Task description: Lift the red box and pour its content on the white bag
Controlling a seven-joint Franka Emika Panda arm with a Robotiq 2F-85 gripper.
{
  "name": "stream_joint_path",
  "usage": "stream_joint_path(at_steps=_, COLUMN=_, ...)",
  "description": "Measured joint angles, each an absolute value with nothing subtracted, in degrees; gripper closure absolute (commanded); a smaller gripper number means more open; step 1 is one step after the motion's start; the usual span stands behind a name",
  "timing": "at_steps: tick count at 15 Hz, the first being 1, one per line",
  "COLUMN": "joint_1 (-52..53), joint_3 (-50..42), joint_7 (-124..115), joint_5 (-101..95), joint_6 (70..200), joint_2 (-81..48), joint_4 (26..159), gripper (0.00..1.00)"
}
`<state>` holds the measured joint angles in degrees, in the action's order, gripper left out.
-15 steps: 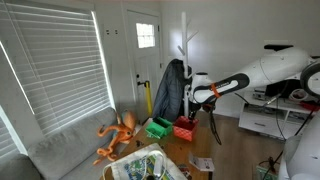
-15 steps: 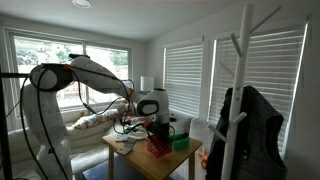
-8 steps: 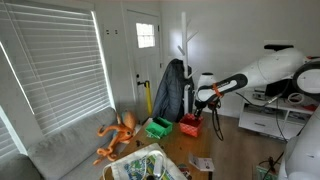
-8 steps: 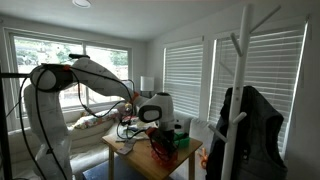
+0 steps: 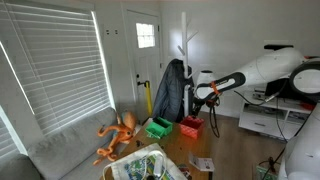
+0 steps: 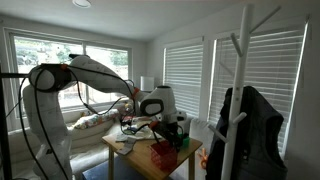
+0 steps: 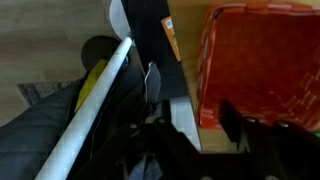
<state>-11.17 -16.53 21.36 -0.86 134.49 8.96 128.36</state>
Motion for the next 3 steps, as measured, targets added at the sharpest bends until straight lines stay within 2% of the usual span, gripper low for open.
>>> stream_joint_path(at_steps=1, joint_1=-11.2, joint_3=-16.5, joint_7=21.3, joint_5=-0.8, joint_6=134.5, joint_2=11.1, joint_4=127.5, gripper=0.08)
stream_joint_path(at_steps=2, joint_1=-11.1, joint_3=-16.5, joint_7=21.8, joint_5=-0.4, joint_6=134.5, joint_2=13.6, joint_4=126.9, gripper=0.26)
stream_joint_path(at_steps=3, joint_1=-11.0, joint_3=-16.5, joint_7=23.0, joint_5=0.1, joint_6=134.5, joint_2=16.3, joint_4=126.4, gripper=0.19)
